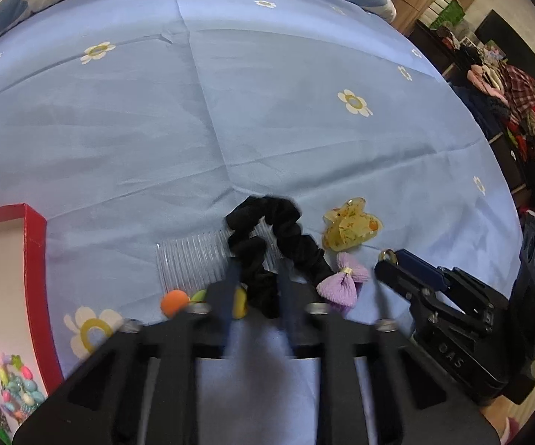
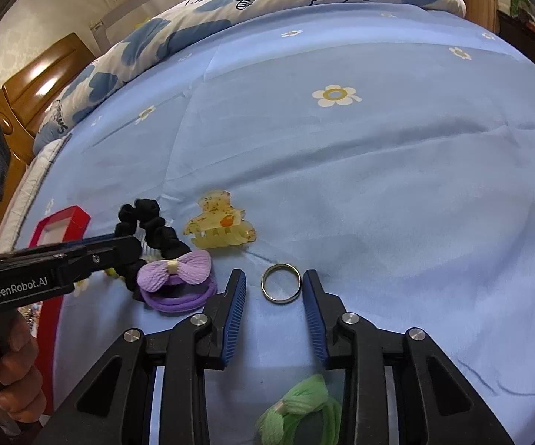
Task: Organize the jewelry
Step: 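Grasp the black scrunchie with the left tool while the right tool grasps the gold ring, then carry the scrunchie and ring into the tray and open both tools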
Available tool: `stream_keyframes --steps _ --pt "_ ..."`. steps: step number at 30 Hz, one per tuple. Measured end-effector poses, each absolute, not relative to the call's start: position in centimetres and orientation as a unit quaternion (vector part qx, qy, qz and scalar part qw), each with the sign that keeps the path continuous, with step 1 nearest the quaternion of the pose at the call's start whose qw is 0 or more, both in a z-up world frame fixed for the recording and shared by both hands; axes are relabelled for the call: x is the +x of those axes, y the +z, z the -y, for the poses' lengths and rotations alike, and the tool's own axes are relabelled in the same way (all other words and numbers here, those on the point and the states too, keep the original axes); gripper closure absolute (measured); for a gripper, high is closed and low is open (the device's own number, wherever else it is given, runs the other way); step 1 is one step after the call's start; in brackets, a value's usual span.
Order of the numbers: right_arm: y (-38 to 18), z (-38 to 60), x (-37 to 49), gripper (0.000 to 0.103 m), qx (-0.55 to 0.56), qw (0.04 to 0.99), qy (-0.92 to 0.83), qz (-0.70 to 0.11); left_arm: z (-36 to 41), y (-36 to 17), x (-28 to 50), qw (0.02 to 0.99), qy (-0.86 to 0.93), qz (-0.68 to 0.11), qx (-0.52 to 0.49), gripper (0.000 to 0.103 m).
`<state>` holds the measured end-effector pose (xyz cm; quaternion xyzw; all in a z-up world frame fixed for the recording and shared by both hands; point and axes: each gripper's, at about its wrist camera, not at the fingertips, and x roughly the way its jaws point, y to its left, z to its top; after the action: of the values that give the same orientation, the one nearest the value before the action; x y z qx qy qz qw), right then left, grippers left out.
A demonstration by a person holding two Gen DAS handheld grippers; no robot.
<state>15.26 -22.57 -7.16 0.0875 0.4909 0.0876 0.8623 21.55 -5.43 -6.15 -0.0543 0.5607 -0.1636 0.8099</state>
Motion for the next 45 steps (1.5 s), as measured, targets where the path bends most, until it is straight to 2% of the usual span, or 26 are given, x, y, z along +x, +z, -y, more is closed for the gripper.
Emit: stream_keyframes --steps 2,20,45 --pt "-7.3 22.5 15.3 0.079 0.075 0.865 0.079 -0.490 5.2 -6.1 21.4 0.811 -0.167 -0.558 -0.054 0.096" --pt "-2.5 21.5 11.9 0.080 0.121 0.877 0.118 -0.449 -0.4 -0.6 16.4 0.834 -0.182 -0.505 -0.129 0.097" --pt "-0.9 7.6 9.9 0.080 0.081 0.853 0.242 -0.455 -14.3 1.0 10.1 0.852 -0.088 -0.470 -0.214 0.097"
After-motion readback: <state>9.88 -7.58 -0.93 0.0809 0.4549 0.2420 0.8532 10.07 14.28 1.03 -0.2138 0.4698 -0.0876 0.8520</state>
